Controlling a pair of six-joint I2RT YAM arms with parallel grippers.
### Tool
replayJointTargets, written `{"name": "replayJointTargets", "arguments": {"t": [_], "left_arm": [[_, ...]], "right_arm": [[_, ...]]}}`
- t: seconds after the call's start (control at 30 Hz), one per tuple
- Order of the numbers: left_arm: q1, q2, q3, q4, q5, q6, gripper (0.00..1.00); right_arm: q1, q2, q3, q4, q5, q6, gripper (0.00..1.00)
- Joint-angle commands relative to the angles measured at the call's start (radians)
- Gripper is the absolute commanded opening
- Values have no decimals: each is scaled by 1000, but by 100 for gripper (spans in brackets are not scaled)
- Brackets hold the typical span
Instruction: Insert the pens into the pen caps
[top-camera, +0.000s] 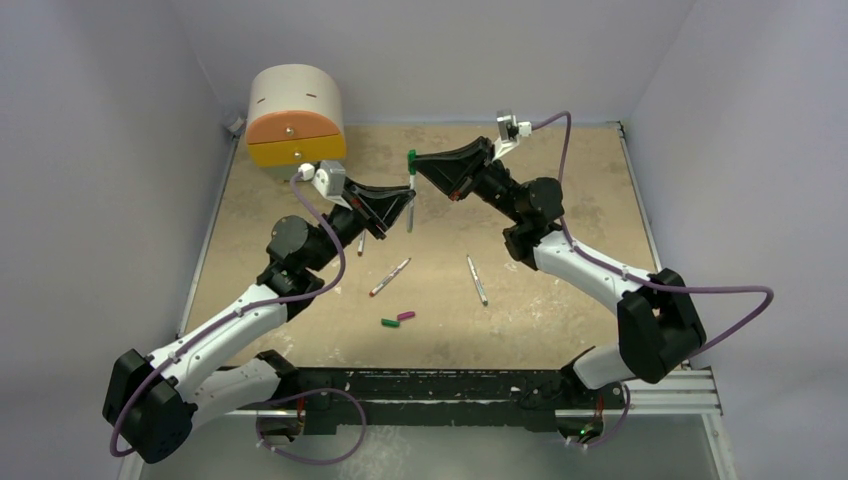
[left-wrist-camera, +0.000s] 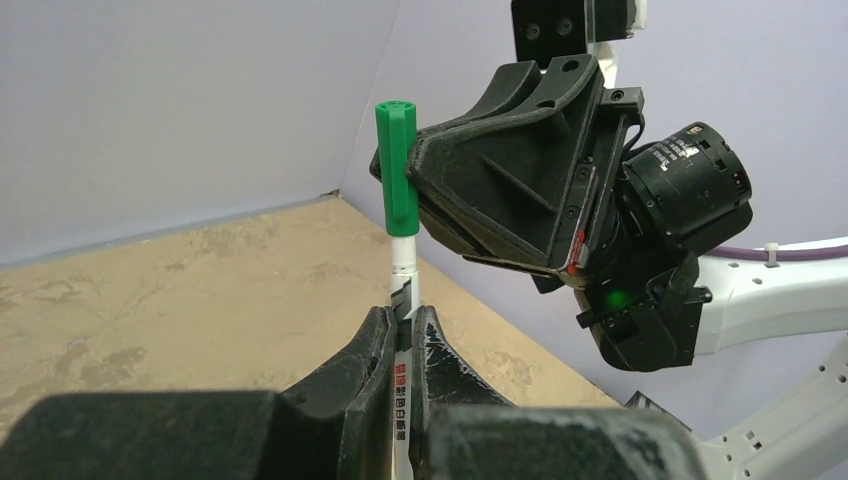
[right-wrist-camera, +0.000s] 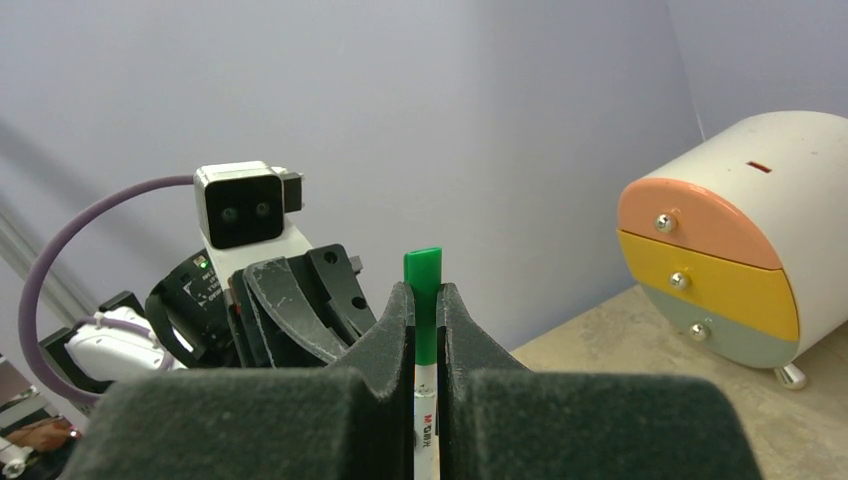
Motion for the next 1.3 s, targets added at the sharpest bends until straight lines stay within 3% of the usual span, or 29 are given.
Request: {"name": "replayJointTargets", "arguments": {"t": [0.0,0.07,0.23,0.47,1.03,1.27], "left_arm": [[-3,-12,50,113,-4,16,0],[-2,-4,61,117,1,17,0],[-2,10,85,109,18,25,0],[-3,-3,85,87,20,31,0],[-2,-1,103,78,28,34,0],[-3,-2,104,75,24,32,0]], "right_arm": [[4,-11,26,58,-5,1,0],[3,-11,-1,69,-6,9,0],[3,-34,4,33,-16,-6,19],[3,-55,3,-36,-23,-65,30],[4,-59,9,-136,-7,-134,37],[4,-56,6,-141,-28,-140,35]]}}
